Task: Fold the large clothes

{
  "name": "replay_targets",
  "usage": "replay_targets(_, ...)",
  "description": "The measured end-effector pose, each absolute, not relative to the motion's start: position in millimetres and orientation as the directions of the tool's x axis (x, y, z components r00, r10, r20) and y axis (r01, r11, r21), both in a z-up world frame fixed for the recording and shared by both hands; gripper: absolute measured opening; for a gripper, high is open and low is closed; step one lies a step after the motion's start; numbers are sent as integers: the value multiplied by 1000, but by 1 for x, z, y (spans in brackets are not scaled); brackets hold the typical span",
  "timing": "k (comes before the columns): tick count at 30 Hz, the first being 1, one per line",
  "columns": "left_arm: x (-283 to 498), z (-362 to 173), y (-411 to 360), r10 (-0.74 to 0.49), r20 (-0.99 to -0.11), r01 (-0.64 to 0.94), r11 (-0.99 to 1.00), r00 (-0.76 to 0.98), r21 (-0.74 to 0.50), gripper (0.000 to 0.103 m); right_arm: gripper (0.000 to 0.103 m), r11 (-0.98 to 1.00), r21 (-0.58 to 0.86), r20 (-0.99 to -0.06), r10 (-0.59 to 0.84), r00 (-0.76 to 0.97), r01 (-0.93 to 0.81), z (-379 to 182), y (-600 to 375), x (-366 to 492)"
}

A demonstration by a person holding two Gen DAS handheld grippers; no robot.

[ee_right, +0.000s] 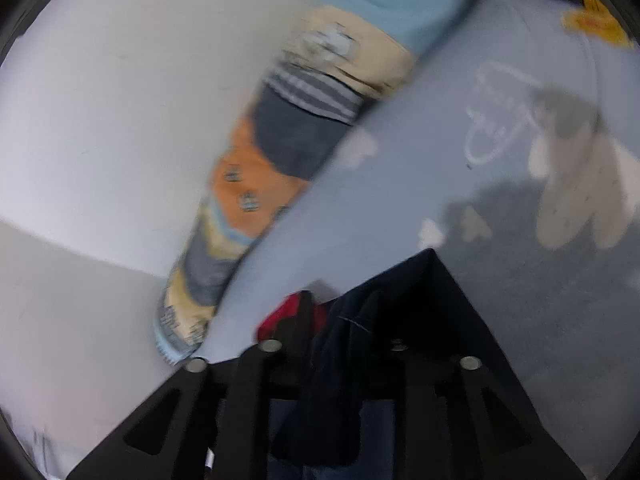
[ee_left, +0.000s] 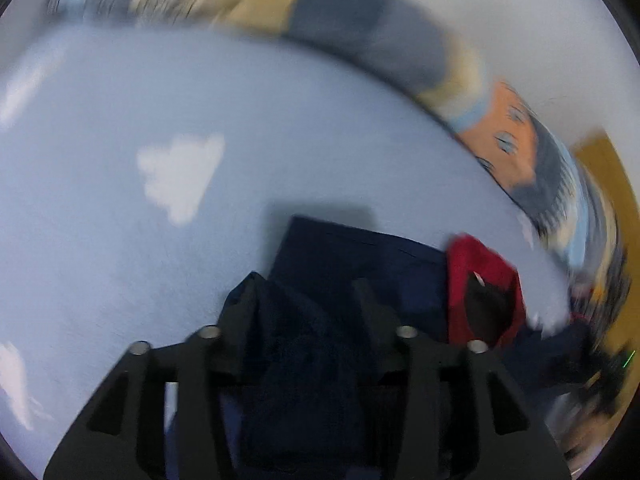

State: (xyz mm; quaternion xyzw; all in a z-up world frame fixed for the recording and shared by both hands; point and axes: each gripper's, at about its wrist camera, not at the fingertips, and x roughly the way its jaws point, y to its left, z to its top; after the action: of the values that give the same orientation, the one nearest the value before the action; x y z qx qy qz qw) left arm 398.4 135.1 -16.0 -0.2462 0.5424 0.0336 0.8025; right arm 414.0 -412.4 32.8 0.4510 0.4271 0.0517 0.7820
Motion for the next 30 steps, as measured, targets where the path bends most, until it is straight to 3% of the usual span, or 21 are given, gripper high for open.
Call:
replay_targets(2, 403, -26, 155, -301, -855, -386, 794, 422, -469, 67, 46, 562, 758, -621, 462, 633, 332, 24, -419, 419)
replay_targets(4, 401, -22, 176, -355, -800, -420, 708, 483, -568, 67, 55, 481, 811, -567, 502, 653, 334, 21, -427, 419)
replay_targets(7, 385, -4, 193, -334, -748, -399, 684, 573, -611, 67, 56, 477, 835, -517, 514, 684, 273, 38, -431, 415)
replay_targets(14, 346, 16, 132, -253, -756, -141, 900, 604, -413, 67, 56, 663, 742, -501, 448, 740, 101, 78, -418, 397)
replay_targets(19, 344, -12, 87, -136, -816, -4, 986, 562, -167, 67, 56, 731, 670, -607, 440, 662, 129, 57, -411, 405)
replay_targets(22, 343, -47, 89, 9, -860, -31, 999, 510, -8, 68, 56, 799, 590, -676, 410, 613, 117, 38, -398, 400)
replay_targets(23, 341, -54, 94, 49, -862, -52, 998, 504, 27, 75, 56, 817, 564, -700, 396, 594, 120, 31, -395, 397)
replay_targets(25, 334, -63, 114, 68, -850, -110, 994, 522, 12, 93, 52, 864, 479, -768, 328, 550, 154, 16, -392, 391)
replay_targets(27, 325, -65, 139, 60, -850, -185, 982, 523, -45, 94, 45, 928, 311, -845, 170, 507, 207, 11, -389, 382)
replay_targets(30, 301, -50, 152, 90, -825, -254, 965, 559, -67, 90, 48, 958, 244, -808, 117, 577, 149, 35, -374, 352)
